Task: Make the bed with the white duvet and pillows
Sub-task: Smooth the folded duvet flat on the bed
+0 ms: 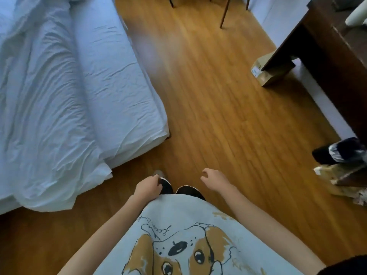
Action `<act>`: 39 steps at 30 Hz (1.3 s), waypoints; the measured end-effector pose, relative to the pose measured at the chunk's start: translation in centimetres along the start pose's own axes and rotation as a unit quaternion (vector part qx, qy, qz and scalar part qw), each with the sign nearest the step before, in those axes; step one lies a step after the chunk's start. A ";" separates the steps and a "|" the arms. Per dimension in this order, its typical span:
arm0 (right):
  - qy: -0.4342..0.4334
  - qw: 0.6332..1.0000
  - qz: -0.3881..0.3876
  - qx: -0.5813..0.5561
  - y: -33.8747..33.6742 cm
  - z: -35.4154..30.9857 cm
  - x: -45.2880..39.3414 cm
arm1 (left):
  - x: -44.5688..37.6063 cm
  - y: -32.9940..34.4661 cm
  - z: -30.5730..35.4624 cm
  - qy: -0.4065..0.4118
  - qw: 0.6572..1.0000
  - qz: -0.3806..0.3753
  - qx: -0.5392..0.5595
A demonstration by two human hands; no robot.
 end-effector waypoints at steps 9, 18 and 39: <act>0.052 0.994 0.008 -0.097 -10.2 3.6 -10.7 | -15.1 -6.5 12.0 0.071 0.993 -0.006 -0.093; 0.148 0.982 0.030 -0.117 -25.3 9.3 -24.7 | -34.5 -15.6 26.1 0.109 0.990 -0.059 -0.064; -0.048 0.998 -0.047 0.006 -61.6 -4.2 -70.5 | -68.9 -43.3 33.7 -0.145 0.973 0.055 0.171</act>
Point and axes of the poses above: each hand's wrist, its own x-axis away from the middle knuckle, its own y-axis out of the palm, z = x × y, the point moved 8 cm from there along -x, towards the middle knuckle, and after that the axes turned 12 degrees about z, right-handed, at the moved point
